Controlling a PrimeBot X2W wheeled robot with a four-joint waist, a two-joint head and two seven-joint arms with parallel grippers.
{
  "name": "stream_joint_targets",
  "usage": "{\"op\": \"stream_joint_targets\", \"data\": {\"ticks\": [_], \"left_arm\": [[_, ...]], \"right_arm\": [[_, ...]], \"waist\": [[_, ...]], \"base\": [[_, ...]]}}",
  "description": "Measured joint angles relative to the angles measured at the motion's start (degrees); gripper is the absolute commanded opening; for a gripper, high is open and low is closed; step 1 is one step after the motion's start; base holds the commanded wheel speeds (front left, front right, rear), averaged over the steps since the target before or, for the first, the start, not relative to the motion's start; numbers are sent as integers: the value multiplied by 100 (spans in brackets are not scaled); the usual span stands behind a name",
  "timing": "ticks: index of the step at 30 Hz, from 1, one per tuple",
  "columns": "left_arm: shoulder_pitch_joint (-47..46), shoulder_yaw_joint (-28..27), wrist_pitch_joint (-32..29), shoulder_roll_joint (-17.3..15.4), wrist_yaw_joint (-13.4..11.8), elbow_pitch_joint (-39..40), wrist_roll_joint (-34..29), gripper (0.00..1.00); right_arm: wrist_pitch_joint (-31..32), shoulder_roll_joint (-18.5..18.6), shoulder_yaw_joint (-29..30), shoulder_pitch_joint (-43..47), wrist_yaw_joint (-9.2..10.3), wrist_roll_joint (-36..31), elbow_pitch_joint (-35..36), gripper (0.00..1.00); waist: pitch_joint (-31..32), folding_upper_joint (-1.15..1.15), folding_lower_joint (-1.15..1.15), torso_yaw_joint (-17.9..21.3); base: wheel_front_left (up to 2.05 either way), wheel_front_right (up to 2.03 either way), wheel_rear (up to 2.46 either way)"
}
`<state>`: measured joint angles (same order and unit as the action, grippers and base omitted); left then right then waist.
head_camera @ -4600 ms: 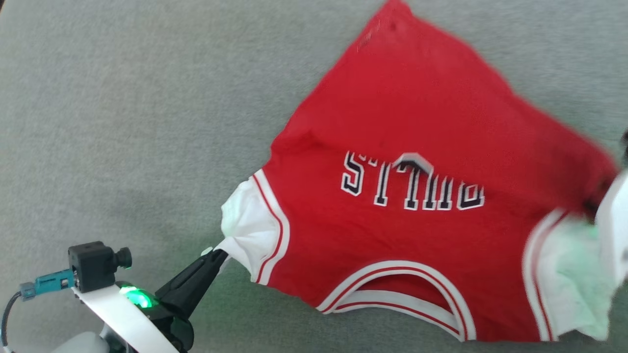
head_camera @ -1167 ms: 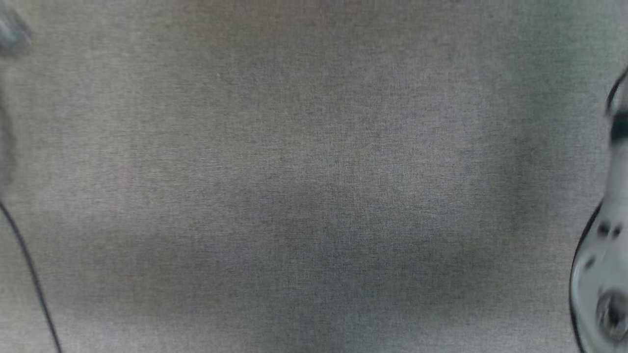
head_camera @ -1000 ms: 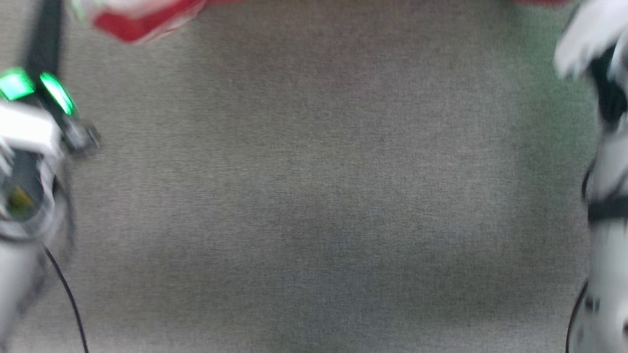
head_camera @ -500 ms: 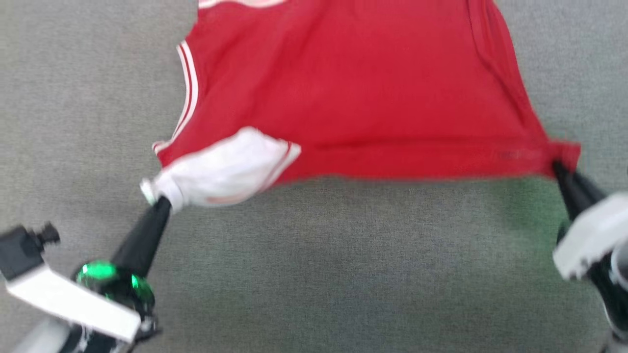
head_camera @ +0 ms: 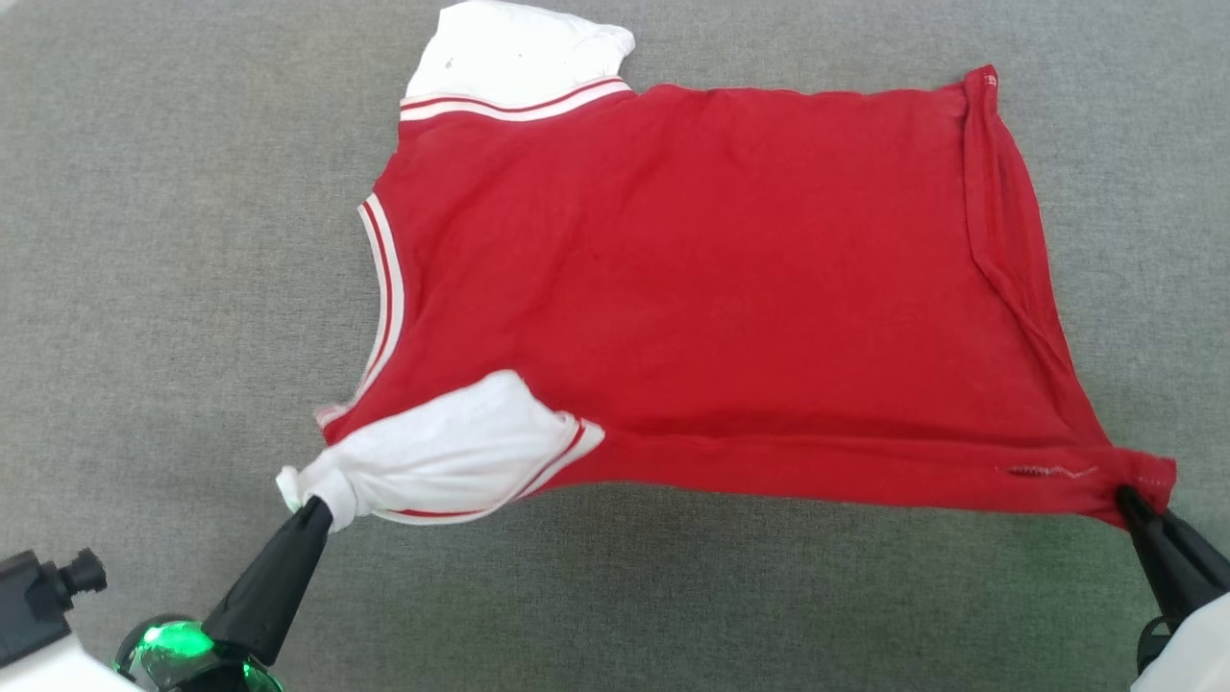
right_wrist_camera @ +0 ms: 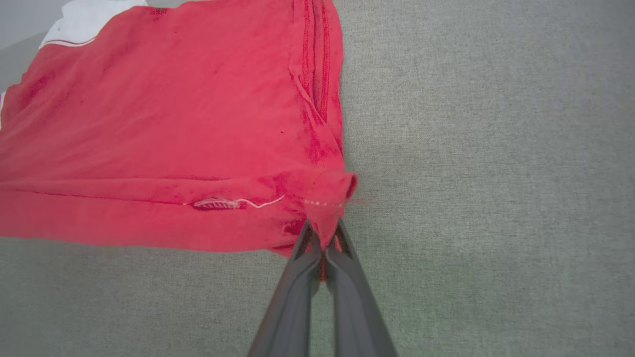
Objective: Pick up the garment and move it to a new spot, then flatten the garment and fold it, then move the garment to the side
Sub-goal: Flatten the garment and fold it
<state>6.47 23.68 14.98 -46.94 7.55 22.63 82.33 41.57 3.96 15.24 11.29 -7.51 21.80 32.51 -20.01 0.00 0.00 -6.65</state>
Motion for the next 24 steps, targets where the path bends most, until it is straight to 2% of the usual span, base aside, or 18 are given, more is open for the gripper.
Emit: {"op": "stream_joint_targets", "data": {"ticks": [5, 11, 17, 20, 24], "left_arm": [[-514, 56, 0, 142, 0, -1, -36, 0], [-1557, 417, 2, 209, 0, -278, 70, 0], [-2553, 623, 4, 280, 0, -786, 325, 0], [-2833, 698, 9, 433, 0, -1101, 436, 0], [-3002, 887, 10, 444, 0, -1650, 360, 0]], "right_arm": [[-24, -19, -91, -249, 0, -71, -99, 0], [-205, -9, -192, -1265, 1, -124, -689, 0], [-421, -23, -265, -2199, 1, -185, -1396, 0], [-538, -35, -258, -2309, 1, -348, -1680, 0], [-776, -43, -334, -2407, 1, -430, -1897, 0]], "waist": [[-12, 0, 0, 5], [-202, 0, 0, 62], [-583, 0, 0, 96], [-741, 0, 0, 75], [-915, 0, 0, 54]], "base": [[0, 0, 0], [0, 0, 0], [0, 0, 0], [0, 0, 0], [0, 0, 0]]}}
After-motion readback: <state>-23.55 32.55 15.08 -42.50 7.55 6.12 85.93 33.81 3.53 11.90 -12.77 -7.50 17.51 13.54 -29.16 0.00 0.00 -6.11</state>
